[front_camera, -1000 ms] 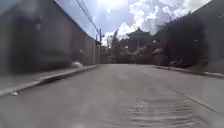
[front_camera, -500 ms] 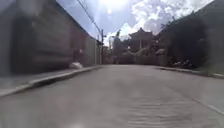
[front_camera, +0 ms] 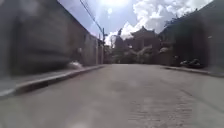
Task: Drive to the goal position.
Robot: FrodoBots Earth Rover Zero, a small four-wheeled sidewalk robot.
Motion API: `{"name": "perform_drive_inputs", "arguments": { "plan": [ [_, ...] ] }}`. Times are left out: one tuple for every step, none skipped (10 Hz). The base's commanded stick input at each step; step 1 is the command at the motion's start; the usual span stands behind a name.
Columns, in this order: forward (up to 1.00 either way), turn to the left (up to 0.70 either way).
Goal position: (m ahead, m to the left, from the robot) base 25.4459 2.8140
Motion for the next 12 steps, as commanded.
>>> {"name": "perform_drive_inputs", "arguments": {
  "plan": [
    [1.00, 0.00],
    [1.00, 0.00],
    [1.00, 0.00],
    [1.00, 0.00],
    [1.00, 0.00],
    [1.00, 0.00],
    [1.00, 0.00],
    [1.00, 0.00],
    [1.00, 0.00],
    [1.00, 0.00],
    [1.00, 0.00],
    [1.00, 0.00]
  ]
}}
